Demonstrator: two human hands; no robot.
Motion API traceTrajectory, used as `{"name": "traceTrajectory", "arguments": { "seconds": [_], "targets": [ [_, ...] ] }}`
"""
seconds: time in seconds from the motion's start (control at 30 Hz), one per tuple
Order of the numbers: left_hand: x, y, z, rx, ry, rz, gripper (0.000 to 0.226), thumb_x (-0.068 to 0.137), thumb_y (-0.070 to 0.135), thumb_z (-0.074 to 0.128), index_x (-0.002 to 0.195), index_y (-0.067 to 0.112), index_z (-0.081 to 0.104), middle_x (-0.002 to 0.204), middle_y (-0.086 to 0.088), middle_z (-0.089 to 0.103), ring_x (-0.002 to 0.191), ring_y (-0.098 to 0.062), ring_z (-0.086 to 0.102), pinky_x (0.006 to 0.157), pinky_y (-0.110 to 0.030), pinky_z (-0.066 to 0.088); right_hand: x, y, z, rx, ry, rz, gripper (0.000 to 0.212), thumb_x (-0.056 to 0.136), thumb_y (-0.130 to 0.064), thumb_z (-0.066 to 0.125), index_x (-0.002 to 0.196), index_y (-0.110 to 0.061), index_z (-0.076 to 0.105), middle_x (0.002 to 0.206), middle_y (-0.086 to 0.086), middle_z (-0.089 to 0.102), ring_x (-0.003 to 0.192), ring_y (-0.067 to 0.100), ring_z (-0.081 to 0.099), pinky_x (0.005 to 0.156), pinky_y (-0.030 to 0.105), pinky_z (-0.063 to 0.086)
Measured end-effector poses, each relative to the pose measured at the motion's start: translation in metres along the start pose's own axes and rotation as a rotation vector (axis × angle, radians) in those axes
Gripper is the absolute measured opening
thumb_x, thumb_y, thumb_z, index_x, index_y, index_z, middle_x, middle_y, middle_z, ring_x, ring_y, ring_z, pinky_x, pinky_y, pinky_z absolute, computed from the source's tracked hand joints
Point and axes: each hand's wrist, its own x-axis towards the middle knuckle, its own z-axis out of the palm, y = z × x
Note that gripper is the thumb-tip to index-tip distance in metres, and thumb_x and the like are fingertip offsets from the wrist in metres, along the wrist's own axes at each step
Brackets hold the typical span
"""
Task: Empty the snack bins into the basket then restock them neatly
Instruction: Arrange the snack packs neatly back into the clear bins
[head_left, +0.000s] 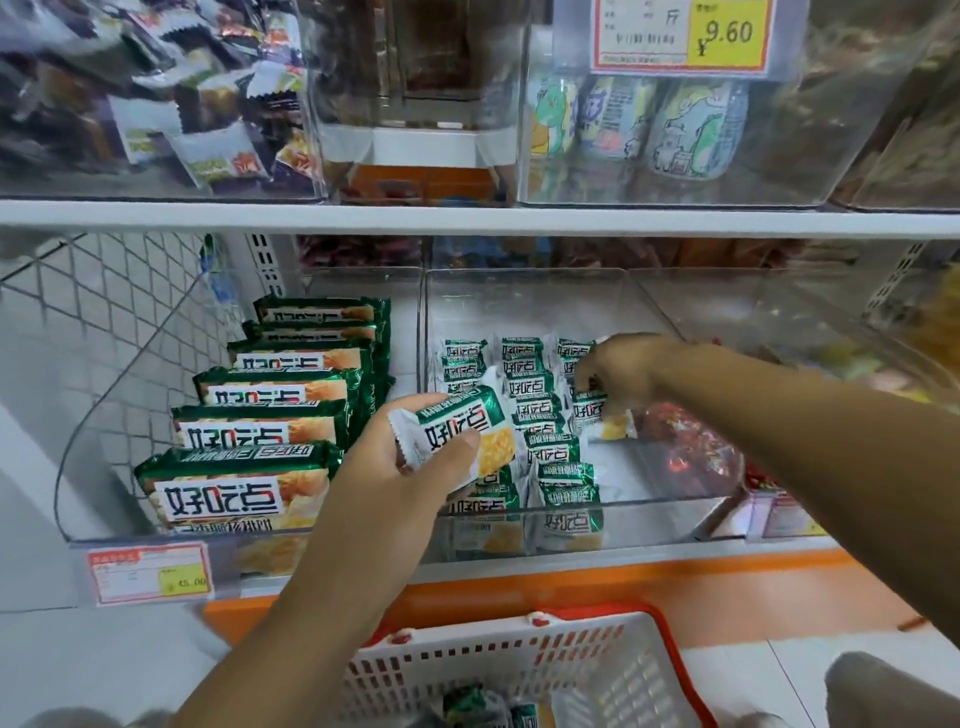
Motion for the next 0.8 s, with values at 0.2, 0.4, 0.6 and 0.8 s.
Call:
{"name": "traceTrajectory", "arguments": {
  "seconds": [0.2,0.4,0.6,0.8],
  "targets": [
    [0.003,-0.002,-0.005,-0.04,-0.076,-0.004,0.035,0.083,0.042,0.069,0.117,0.04,0.06,0.096,0.008,0.075,0.091,-0.012,0.072,0.089,-0.044,0.057,-0.008,-0.006,0.001,-0.027,0.145,0.045,0.056,0.081,-0.03,0.073,0.13,-0.019,0.049,0.125,0.006,0.057,0.106,0.024,0.057,0.089,0.037,0.051],
    [-0.003,0.007,0.001,-0.041,-0.147,-0.009,0.032,0.086,0.034,0.07,0.116,0.037,0.061,0.094,0.007,0.076,0.086,-0.011,0.072,0.077,-0.037,0.061,-0.101,-0.059,-0.008,1.135,0.246,-0.213,0.04,0.085,-0.057,0.051,0.114,-0.033,0.063,0.104,-0.012,0.069,0.098,0.007,0.065,0.089,0.03,0.052],
    [-0.013,0.011,0.005,-0.049,-0.18,0.021,0.029,0.085,0.025,0.074,0.112,0.032,0.067,0.094,0.0,0.073,0.083,-0.013,0.073,0.072,-0.033,0.061,-0.128,-0.09,0.002,1.383,0.281,-0.327,0.012,0.084,-0.017,0.069,0.09,-0.019,0.058,0.06,-0.017,0.053,0.061,0.002,0.052,0.062,0.017,0.044],
    [-0.011,0.003,-0.008,0.435,0.189,0.394,0.046,0.084,0.044,0.066,0.127,0.048,0.049,0.13,0.018,0.046,0.117,0.001,0.049,0.096,-0.026,0.049,-0.126,-0.042,-0.011,1.095,0.43,-0.072,0.034,0.081,-0.025,0.074,0.11,-0.037,0.061,0.072,-0.002,0.057,0.056,0.007,0.049,0.051,0.015,0.036]
  ]
}}
